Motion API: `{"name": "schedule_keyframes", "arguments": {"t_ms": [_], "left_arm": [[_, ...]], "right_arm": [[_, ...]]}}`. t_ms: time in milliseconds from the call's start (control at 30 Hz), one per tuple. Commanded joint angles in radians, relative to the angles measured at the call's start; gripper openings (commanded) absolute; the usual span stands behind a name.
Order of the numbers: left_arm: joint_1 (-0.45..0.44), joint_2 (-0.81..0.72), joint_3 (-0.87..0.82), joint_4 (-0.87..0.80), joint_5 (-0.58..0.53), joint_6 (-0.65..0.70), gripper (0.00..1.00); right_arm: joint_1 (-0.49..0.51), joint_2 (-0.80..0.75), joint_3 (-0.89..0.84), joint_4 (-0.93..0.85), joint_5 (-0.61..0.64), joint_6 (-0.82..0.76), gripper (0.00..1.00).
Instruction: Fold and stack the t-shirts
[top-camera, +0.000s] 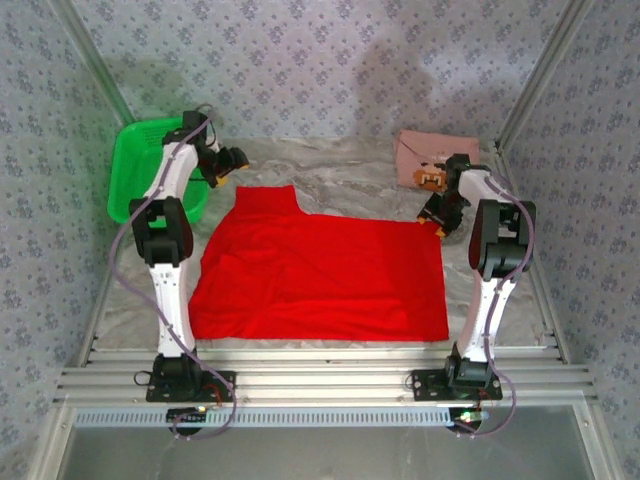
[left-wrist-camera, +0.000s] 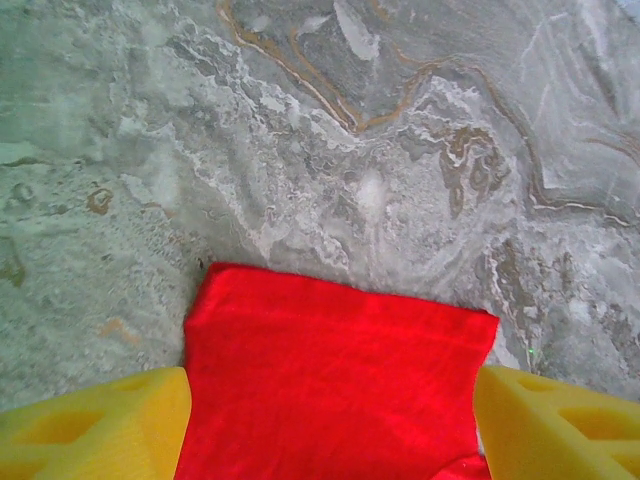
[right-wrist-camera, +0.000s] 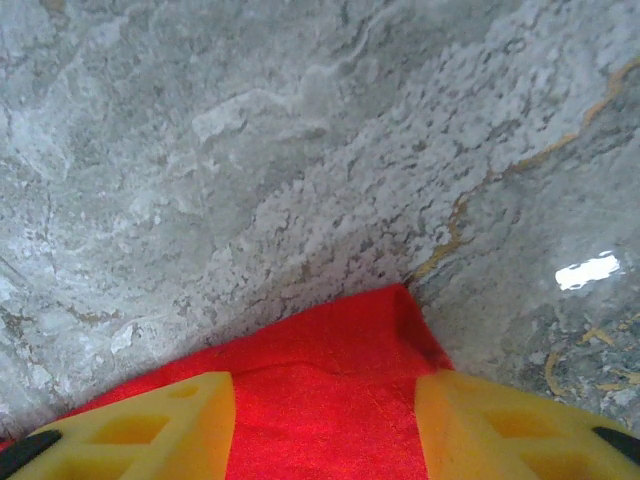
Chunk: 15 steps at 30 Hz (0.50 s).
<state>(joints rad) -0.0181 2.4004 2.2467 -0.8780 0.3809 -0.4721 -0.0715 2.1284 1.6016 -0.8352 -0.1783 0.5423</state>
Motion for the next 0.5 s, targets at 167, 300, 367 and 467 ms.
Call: {"name": "schedule_keyframes", "arguments": {"t_ms": [167,300,367,467], "left_arm": [[-0.023,0.093,0.061,-0.035,-0.088,-0.061,0.69],[-0.028,0.126,0.090,-0.041,-0.134,-0.077,0.66],[-0.029,0.140,0.098,-0.041,-0.158,-0.082,0.65],[-0.030,0.160,0.117,-0.041,-0.176,-0.083,0.62]], "right_arm": [[0.013,0.009,-0.037,0.020,0.019,0.015,0.31],[0.023,-0.012,-0.054,0.023,0.017,0.004,0.22],[0.025,-0.023,-0.065,0.022,0.013,-0.002,0.17],[0.030,-0.046,-0.092,0.024,0.011,-0.010,0.14]]}}
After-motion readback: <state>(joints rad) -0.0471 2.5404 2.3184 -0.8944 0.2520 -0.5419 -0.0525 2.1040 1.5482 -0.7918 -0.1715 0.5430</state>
